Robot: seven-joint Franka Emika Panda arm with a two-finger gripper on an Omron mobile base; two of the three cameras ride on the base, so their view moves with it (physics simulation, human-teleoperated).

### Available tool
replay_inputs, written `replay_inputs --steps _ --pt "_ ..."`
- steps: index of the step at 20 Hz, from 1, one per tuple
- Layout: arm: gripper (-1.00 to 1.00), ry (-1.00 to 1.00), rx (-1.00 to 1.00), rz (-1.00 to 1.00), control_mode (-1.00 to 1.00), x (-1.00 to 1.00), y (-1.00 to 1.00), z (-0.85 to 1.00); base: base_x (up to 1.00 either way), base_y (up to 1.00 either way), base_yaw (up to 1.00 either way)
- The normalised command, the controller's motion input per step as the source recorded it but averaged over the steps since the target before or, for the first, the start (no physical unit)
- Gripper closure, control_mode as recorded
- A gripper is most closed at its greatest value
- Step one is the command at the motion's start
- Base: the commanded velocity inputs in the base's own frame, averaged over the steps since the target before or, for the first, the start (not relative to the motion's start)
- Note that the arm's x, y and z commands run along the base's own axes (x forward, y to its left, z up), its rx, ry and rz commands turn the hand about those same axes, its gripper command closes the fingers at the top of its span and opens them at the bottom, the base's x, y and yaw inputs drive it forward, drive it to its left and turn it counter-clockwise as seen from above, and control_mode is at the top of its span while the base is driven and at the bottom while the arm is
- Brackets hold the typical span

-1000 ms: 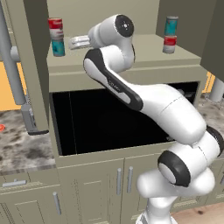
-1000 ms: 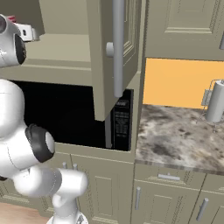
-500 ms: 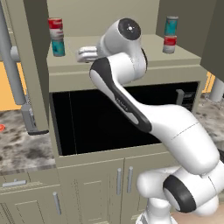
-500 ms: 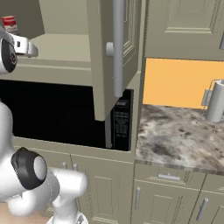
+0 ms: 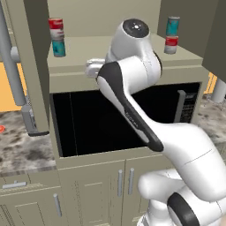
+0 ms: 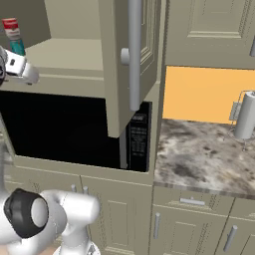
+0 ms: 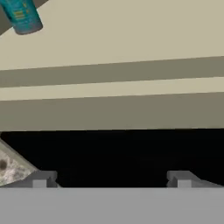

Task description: Stack two cans on top of the other two cans in the cabinet.

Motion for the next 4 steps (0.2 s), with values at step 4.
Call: replay_inputs --steps 4 --pt "-1.0 0.01 0.0 0.0 -1.0 -0.41 -0.33 -0.68 0.0 0.0 0.0"
